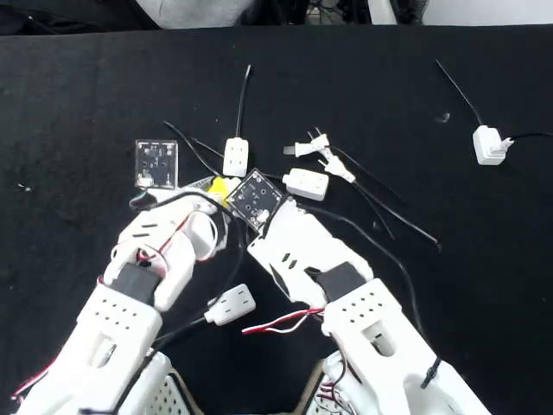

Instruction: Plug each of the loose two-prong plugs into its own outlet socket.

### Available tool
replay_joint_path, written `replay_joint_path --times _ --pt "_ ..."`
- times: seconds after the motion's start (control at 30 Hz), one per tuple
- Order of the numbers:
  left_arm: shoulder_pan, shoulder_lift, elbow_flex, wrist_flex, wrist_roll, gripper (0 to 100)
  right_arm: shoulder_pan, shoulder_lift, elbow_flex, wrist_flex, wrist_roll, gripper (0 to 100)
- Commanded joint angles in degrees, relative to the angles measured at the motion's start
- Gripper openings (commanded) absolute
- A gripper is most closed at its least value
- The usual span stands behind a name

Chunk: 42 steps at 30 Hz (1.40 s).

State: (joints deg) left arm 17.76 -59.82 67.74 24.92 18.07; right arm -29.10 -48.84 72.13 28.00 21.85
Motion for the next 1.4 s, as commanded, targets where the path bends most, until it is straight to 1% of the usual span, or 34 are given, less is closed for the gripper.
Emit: replay_joint_path --times 0.0,0.07,0.17,0.3,0.47,0.77,0.83,0.93,1.07,1.17,1.27,1.37 --pt "4.26 -5.1 -0.4 1.14 -1.58 3 1.14 -1.89 -0.4 -1.49 -0.26 1.1" --pt "5.49 -5.36 0.13 1.14 -1.58 3 1.05 -1.89 -0.22 -1.49 -0.26 1.1" --pt "5.14 -4.31 0.13 0.53 -2.37 3 1.05 -1.89 -0.22 -1.49 -0.26 1.1" --pt "4.26 0.88 0.13 -1.93 -3.43 3 1.05 -1.89 -0.22 -1.49 -0.26 1.1" --pt "4.35 6.68 -2.42 -1.58 -3.34 3 1.14 -1.89 -0.22 -1.49 -0.26 1.1" --pt "4.09 7.03 -0.57 -2.02 -3.08 3 1.32 -1.89 -0.31 -1.49 -0.26 1.1" --pt "3.03 7.38 -0.57 -2.02 -3.08 3 1.32 -1.89 -0.31 -1.49 -0.35 1.1" --pt "1.63 7.47 -0.48 -2.02 -2.99 3 1.41 -1.89 -0.48 -1.49 -2.81 1.1" --pt "1.71 7.47 -0.48 -2.02 0.79 3 1.41 -1.89 -0.48 -1.49 -3.78 1.1" --pt "1.71 7.56 0.48 -4.22 1.05 3 1.32 -1.89 -0.48 -1.58 -3.78 1.1" --pt "1.8 7.56 3.03 -8.26 1.05 3 1.32 -1.89 -0.48 -1.58 -3.78 1.1" --pt "1.89 7.56 4.0 -9.32 1.05 3 1.32 -1.89 -0.48 -1.76 -3.78 1.1"
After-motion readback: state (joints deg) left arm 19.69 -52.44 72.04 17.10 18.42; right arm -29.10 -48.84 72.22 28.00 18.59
